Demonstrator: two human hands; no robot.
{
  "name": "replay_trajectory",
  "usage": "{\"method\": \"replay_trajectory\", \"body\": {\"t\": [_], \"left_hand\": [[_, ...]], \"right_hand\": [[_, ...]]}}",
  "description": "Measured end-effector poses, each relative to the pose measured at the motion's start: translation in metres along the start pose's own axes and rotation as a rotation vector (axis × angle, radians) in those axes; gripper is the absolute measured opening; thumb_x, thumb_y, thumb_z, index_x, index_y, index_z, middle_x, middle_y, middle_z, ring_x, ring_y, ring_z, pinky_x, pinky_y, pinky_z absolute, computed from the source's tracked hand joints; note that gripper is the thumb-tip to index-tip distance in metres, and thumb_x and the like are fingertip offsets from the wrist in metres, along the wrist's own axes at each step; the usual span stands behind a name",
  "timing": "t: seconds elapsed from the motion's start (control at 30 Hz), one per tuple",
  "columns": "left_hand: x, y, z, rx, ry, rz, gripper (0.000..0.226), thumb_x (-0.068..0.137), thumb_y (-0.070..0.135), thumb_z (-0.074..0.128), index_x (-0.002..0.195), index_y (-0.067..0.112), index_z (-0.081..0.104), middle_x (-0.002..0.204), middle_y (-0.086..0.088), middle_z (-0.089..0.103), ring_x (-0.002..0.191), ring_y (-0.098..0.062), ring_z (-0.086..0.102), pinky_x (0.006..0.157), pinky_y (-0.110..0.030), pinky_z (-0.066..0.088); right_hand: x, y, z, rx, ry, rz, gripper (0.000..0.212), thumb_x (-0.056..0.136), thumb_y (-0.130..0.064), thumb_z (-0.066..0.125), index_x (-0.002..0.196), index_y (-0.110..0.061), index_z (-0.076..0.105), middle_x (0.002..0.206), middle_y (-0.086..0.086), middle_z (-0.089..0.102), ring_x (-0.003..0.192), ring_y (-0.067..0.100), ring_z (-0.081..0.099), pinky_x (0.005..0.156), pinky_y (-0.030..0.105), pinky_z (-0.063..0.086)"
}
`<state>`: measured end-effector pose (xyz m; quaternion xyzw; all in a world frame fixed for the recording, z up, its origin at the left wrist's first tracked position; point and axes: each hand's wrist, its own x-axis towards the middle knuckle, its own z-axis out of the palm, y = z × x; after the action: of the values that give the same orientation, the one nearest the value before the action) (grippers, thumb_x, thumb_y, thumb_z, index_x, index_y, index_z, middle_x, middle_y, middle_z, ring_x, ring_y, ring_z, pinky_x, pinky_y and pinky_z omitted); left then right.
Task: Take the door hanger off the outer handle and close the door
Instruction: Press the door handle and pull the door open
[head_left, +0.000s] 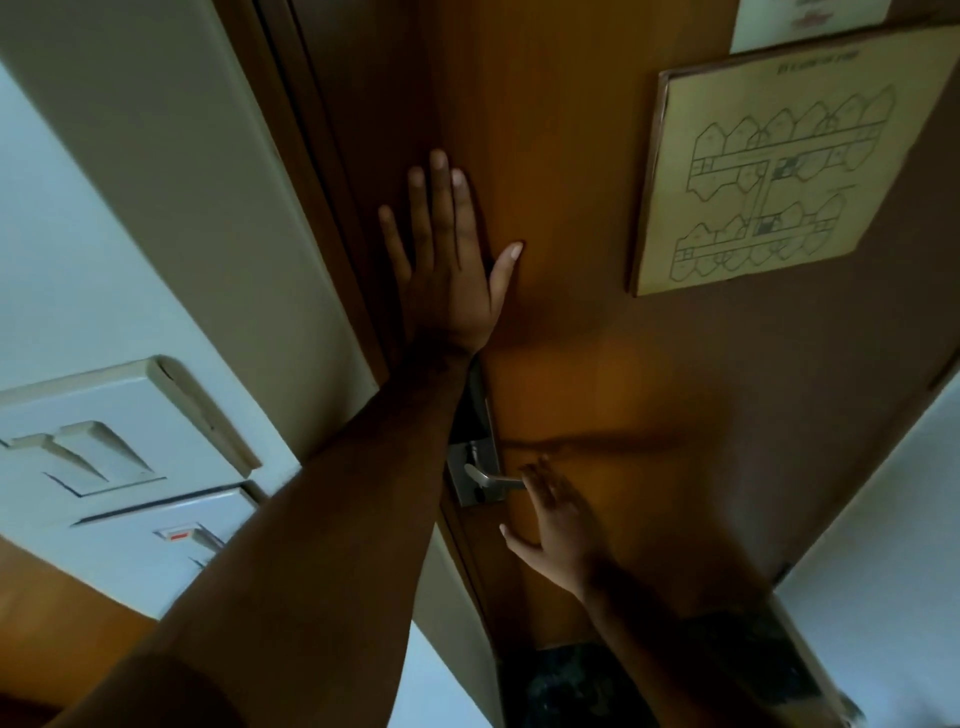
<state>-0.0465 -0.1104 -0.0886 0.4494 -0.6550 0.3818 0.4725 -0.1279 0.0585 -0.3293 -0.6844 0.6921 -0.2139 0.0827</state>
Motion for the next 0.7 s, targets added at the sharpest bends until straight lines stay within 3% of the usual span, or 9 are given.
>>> {"method": "replay_trajectory", "body": {"t": [0.07, 0.13, 0.37, 0.5, 0.7], "left_hand": [[0.001, 0.000, -0.005, -0.003, -0.020, -0.001, 0.087, 0.103, 0.069, 0.044, 0.160, 0.004, 0.034, 0.166, -0.017, 0.037, 0.155, -0.036, 0.033, 0.127, -0.059, 0.017], [-0.001, -0.005, -0.010, 0.010, -0.049, 0.028, 0.087, 0.103, 0.069, 0.042, 0.161, 0.006, 0.032, 0.168, -0.016, 0.035, 0.156, -0.035, 0.032, 0.128, -0.058, 0.018], [-0.007, -0.017, -0.050, 0.062, -0.146, 0.131, 0.085, 0.106, 0.068, 0.036, 0.165, 0.009, 0.024, 0.173, -0.013, 0.024, 0.161, -0.031, 0.023, 0.128, -0.057, 0.022], [-0.014, -0.012, -0.075, 0.112, -0.176, 0.135, 0.086, 0.107, 0.068, 0.031, 0.166, 0.008, 0.019, 0.174, -0.014, 0.020, 0.162, -0.030, 0.020, 0.130, -0.056, 0.019], [-0.026, -0.002, -0.128, 0.032, -0.252, 0.143, 0.088, 0.106, 0.069, 0.031, 0.166, 0.007, 0.016, 0.175, -0.013, 0.016, 0.163, -0.030, 0.015, 0.131, -0.054, 0.011]], "right_hand": [[0.001, 0.001, -0.008, -0.039, -0.001, -0.013, 0.083, 0.094, -0.073, 0.047, 0.156, -0.021, 0.034, 0.165, 0.005, 0.039, 0.150, 0.023, 0.038, 0.118, 0.040, 0.043], [0.001, 0.000, -0.014, -0.074, -0.028, -0.037, 0.081, 0.093, -0.073, 0.049, 0.153, -0.021, 0.037, 0.161, 0.006, 0.043, 0.147, 0.024, 0.042, 0.115, 0.040, 0.046], [-0.015, -0.002, -0.029, -0.126, -0.115, -0.058, 0.085, 0.092, -0.074, 0.052, 0.154, -0.020, 0.033, 0.167, 0.012, 0.033, 0.151, 0.029, 0.036, 0.118, 0.040, 0.040], [-0.039, -0.007, -0.034, -0.115, -0.131, -0.042, 0.092, 0.087, -0.078, 0.055, 0.155, -0.020, 0.031, 0.168, 0.011, 0.032, 0.151, 0.029, 0.034, 0.119, 0.041, 0.040], [-0.081, -0.011, -0.049, -0.090, -0.137, -0.012, 0.085, 0.093, -0.072, 0.053, 0.157, -0.020, 0.032, 0.170, 0.009, 0.028, 0.155, 0.027, 0.028, 0.122, 0.041, 0.033]]}}
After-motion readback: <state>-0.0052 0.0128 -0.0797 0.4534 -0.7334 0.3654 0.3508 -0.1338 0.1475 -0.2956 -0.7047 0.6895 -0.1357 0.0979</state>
